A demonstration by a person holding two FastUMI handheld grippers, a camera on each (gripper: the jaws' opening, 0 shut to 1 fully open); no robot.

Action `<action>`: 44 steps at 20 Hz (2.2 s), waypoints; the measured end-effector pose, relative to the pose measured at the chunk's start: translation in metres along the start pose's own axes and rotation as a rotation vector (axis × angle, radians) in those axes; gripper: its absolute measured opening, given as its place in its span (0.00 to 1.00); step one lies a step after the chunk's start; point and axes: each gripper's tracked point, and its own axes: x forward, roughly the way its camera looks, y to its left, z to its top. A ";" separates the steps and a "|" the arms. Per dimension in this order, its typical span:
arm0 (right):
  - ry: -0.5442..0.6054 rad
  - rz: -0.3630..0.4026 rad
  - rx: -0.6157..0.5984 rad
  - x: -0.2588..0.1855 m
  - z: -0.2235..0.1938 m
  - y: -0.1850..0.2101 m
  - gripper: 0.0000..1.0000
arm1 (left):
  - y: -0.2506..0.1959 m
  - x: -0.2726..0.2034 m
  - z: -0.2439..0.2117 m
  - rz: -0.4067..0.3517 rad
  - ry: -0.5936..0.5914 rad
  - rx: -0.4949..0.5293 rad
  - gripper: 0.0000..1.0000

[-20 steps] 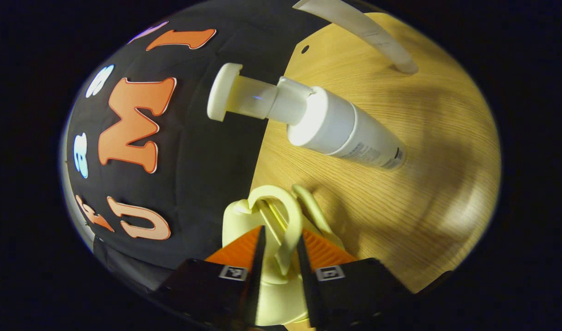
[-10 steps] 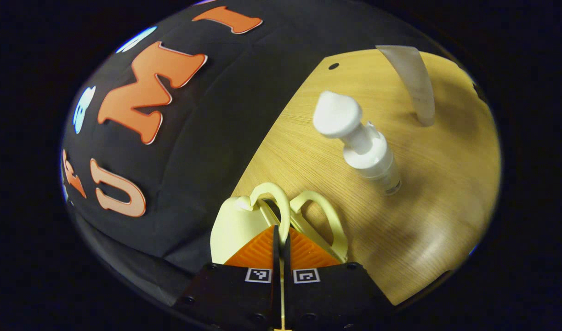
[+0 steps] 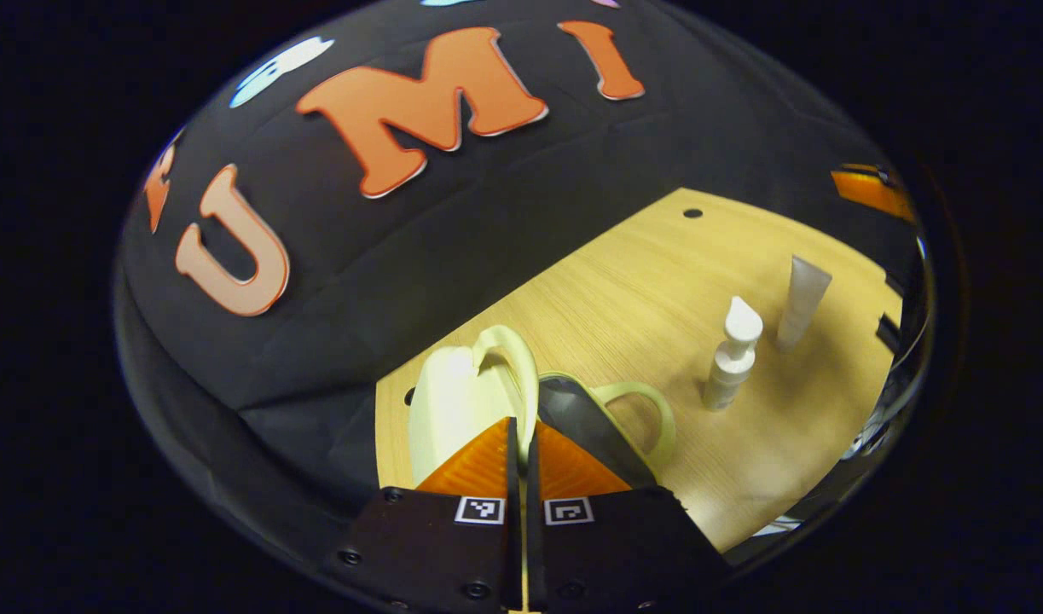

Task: First open the suitcase, pack the skin care products into it, and then close the suitcase.

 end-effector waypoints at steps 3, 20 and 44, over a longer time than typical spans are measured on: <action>-0.028 0.007 -0.013 -0.007 0.016 0.028 0.96 | 0.050 -0.016 -0.004 -0.003 -0.031 -0.105 0.03; -0.057 0.074 0.002 -0.030 0.040 0.161 0.95 | 0.267 0.019 -0.195 -0.035 0.027 -0.449 0.02; -0.010 0.013 -0.006 -0.028 -0.004 0.170 0.96 | 0.330 0.088 -0.328 0.238 0.139 -0.469 0.87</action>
